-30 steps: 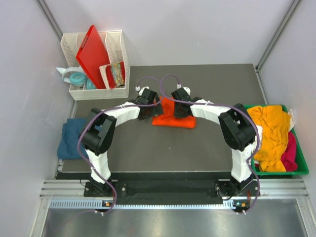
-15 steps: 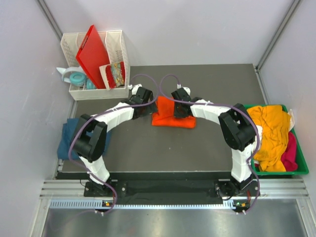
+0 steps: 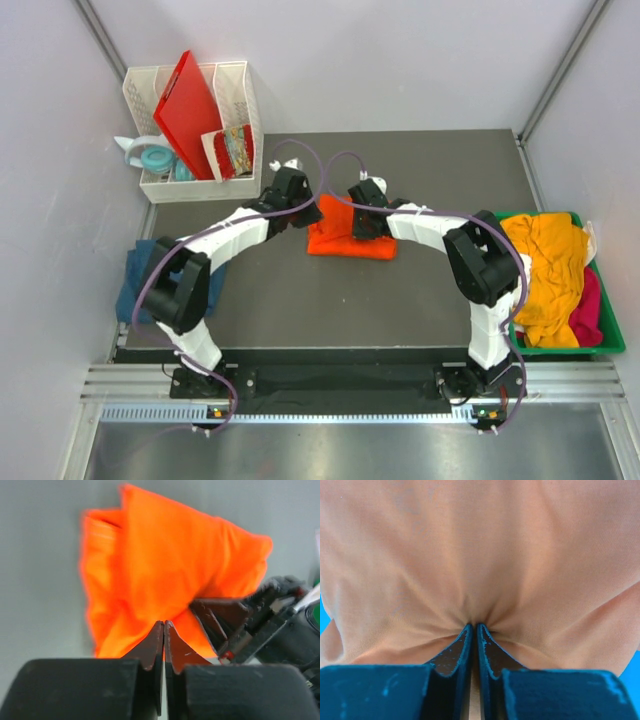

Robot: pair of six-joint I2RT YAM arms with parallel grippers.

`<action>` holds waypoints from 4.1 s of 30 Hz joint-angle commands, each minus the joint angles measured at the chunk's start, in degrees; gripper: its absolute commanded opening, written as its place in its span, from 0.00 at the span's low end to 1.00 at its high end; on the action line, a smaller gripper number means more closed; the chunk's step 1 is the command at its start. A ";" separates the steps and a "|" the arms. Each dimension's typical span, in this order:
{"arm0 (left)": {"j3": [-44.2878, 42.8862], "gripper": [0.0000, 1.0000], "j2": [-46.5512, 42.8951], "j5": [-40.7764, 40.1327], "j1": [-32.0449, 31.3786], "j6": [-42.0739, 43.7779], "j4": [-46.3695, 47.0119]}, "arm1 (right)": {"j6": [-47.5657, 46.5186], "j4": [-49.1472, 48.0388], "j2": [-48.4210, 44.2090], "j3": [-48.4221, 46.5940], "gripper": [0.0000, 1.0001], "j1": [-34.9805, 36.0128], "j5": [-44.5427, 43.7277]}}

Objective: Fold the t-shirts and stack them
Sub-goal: Smooth out wrinkles on the folded tshirt, then put the neatly folded tshirt into the corner of the board with the left arm

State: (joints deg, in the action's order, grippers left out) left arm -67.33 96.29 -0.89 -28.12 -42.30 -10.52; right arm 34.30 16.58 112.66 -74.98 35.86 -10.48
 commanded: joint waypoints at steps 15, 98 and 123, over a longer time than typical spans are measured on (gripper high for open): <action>-1.67 0.00 10.15 2.84 -3.70 -0.50 -1.16 | 0.41 2.93 -0.60 2.29 0.03 1.59 1.78; 0.97 0.00 20.52 -5.62 -2.91 5.65 -8.20 | -0.20 3.46 0.45 0.62 0.03 1.32 2.83; -6.93 0.00 -1.35 -19.50 -5.98 13.65 -18.55 | -2.84 6.80 -23.97 0.88 0.57 0.88 -10.26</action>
State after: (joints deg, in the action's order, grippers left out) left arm -70.17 100.73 -16.45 -33.56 -31.27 -22.65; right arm 31.51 24.86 93.69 -76.60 36.62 -17.72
